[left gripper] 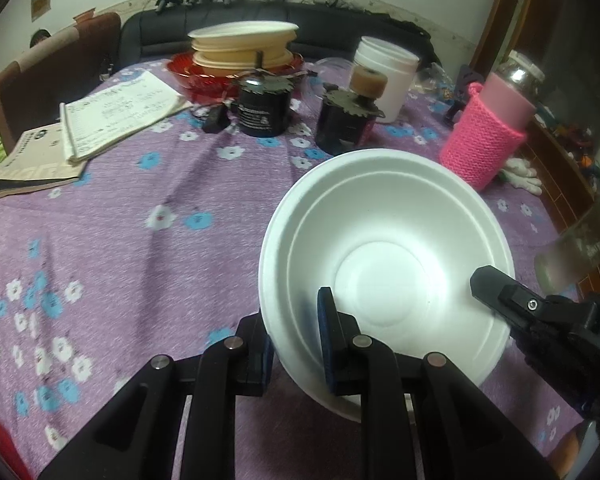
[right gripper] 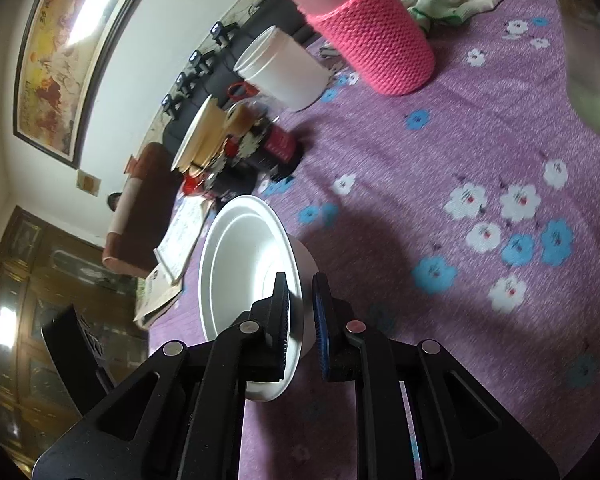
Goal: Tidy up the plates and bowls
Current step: 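Lift the white foam bowl with both grippers and carry it toward the red stack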
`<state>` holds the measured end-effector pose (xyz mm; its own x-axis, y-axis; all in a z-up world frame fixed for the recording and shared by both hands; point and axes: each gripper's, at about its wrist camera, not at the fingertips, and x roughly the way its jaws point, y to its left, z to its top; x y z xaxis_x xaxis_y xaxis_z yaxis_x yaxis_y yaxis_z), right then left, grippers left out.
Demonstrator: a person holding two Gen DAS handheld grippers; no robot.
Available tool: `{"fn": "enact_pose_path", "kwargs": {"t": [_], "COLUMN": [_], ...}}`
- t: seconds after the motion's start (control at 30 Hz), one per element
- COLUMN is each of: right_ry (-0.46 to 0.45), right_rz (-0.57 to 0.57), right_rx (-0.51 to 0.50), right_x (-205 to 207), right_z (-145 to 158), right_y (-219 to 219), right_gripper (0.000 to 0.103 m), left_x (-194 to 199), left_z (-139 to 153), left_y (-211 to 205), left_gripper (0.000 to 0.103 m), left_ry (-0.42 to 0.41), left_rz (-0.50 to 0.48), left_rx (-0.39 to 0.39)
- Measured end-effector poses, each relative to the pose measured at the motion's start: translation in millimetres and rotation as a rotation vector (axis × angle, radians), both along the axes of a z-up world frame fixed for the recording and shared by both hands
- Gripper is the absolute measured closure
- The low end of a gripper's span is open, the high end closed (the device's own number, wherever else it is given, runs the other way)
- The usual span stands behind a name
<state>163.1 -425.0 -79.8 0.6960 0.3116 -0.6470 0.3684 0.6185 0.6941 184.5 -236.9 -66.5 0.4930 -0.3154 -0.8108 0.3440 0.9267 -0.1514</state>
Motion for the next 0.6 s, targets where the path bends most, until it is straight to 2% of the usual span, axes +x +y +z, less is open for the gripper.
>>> {"fn": "enact_pose_path", "kwargs": {"t": [0.23, 0.47, 0.6], "right_ry": [-0.052, -0.100, -0.134], "right_rz": [0.050, 0.113, 0.161], "right_rx": [-0.024, -0.027, -0.032], "right_x": [-22, -56, -76], "right_z": [19, 33, 47], "right_y": [31, 70, 94], "right_gripper": [0.090, 0.090, 0.090], "left_x": [-32, -71, -97], "left_z": [18, 34, 51], "left_y": [34, 74, 101], "left_gripper": [0.085, 0.084, 0.084], "left_ry": [-0.051, -0.078, -0.121], "left_rz": [0.038, 0.073, 0.099], "left_rx": [-0.011, 0.001, 0.020]}}
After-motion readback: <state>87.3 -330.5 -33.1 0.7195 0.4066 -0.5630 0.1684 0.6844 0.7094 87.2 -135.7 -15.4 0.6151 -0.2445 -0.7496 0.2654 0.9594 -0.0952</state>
